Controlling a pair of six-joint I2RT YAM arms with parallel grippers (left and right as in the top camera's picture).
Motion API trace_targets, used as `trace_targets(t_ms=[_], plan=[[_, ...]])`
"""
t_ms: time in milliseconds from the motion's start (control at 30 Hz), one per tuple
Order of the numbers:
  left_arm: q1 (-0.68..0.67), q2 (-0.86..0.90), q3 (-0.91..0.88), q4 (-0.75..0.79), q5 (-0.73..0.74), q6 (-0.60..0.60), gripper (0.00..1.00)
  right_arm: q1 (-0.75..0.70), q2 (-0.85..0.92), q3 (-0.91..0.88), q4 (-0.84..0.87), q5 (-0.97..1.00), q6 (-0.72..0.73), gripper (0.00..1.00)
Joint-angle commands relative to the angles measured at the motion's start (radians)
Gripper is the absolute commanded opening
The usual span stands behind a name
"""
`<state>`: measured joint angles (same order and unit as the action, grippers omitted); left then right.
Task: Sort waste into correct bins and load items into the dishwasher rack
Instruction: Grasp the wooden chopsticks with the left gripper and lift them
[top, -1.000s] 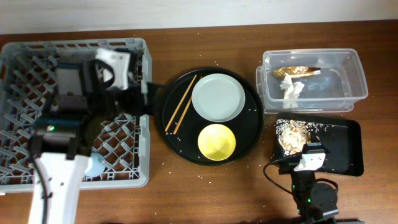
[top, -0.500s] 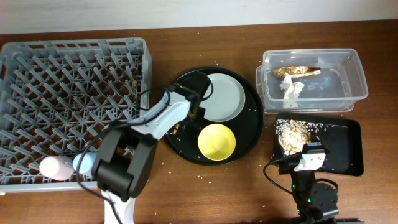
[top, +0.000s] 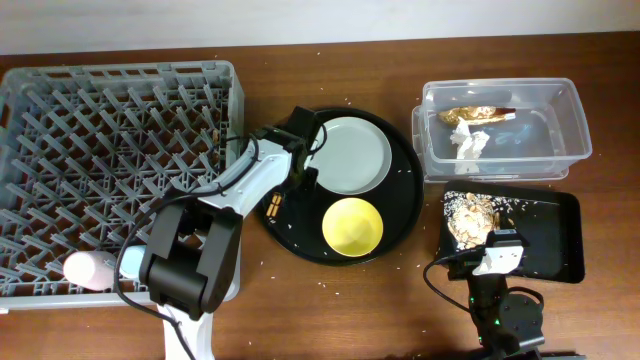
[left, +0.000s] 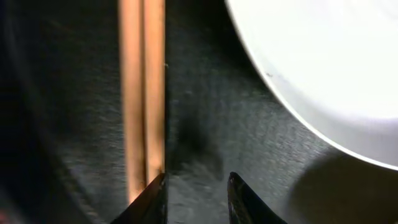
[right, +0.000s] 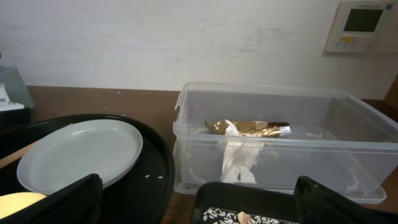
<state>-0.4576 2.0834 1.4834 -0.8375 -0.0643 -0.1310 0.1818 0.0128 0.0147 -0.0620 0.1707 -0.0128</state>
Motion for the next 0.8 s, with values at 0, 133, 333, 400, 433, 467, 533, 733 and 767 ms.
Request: trace_targets(t_ms=[0,133,333,400,433,467,533,733,767], plan=[[0.004,-0.035,0.019,0.015,-0.064,0.040,0.31,-0.005,-0.006,-0.009,-0.002,-0.002,-0.006,0.98],[0.002,-0.035,0.019,0.036,-0.065,0.035,0.31,-0.005,-0.006,-0.009,-0.002,-0.002,-0.006,0.98],[0.002,-0.034,-0.055,0.089,-0.059,0.035,0.31,-0.005,-0.006,-0.009,-0.002,-0.002,-0.006,0.99],[0.002,-0.034,-0.101,0.123,-0.002,0.035,0.31,-0.005,-0.006,-0.009,-0.002,-0.002,-0.006,0.98],[0.002,-0.034,-0.113,0.129,0.010,0.035,0.31,-0.005,-0.006,-0.009,-0.002,-0.002,-0.006,0.98],[0.002,-0.034,-0.121,0.131,0.016,0.035,0.31,-0.005,-0.006,-0.009,-0.002,-0.002,-0.006,0.99],[0.002,-0.034,-0.140,0.140,0.016,0.035,0.26,-0.005,-0.006,-0.009,-0.002,-0.002,-0.006,0.98],[0.010,-0.135,0.021,0.029,0.019,0.011,0.00,-0.005,-0.006,-0.009,-0.002,-0.002,-0.006,0.98],[0.019,-0.163,0.060,0.001,0.019,0.011,0.00,-0.005,-0.006,-0.009,-0.002,-0.002,-0.006,0.98]])
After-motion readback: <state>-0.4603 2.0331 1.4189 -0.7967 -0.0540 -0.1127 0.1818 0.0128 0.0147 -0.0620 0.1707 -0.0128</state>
